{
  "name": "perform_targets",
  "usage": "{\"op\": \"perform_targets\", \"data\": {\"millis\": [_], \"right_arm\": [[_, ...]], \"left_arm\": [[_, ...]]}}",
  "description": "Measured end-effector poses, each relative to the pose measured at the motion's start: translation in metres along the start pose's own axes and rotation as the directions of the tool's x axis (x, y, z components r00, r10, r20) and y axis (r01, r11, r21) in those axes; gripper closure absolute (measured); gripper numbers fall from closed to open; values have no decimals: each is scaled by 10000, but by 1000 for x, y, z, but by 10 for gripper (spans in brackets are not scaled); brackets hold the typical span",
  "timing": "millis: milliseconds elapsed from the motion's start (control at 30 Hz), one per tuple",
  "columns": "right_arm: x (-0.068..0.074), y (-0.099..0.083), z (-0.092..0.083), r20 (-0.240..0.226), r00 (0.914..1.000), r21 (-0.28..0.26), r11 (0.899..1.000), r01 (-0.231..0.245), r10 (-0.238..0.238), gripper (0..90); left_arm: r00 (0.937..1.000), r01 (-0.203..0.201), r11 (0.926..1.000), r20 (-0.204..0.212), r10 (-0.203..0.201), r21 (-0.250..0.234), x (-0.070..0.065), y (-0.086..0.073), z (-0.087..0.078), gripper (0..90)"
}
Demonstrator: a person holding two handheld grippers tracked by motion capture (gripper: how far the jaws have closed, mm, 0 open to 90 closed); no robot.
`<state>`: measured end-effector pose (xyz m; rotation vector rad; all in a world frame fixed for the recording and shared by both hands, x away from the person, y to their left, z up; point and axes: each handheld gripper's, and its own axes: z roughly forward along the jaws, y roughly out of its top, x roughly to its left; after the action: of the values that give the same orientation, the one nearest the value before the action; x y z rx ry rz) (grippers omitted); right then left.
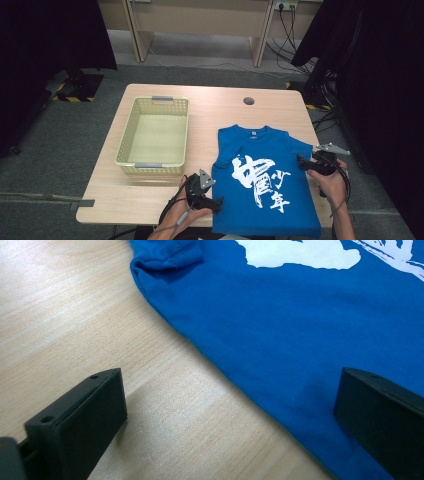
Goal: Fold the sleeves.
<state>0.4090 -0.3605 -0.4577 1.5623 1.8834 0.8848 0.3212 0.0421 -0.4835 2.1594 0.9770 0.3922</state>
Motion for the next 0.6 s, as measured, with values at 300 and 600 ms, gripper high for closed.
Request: {"op": "perform_targets", "data": {"millis": [300, 600], "right_arm": [[-4, 6, 19, 198, 9997, 328, 9994, -135, 129, 359], [-13, 12, 35, 390, 9975, 684, 9957, -620, 594, 323]], "left_arm": [[10000, -5, 10000, 1, 5, -2, 0, 0, 0, 0], [10000, -16, 10000, 12, 16, -2, 0, 0, 0, 0]]}}
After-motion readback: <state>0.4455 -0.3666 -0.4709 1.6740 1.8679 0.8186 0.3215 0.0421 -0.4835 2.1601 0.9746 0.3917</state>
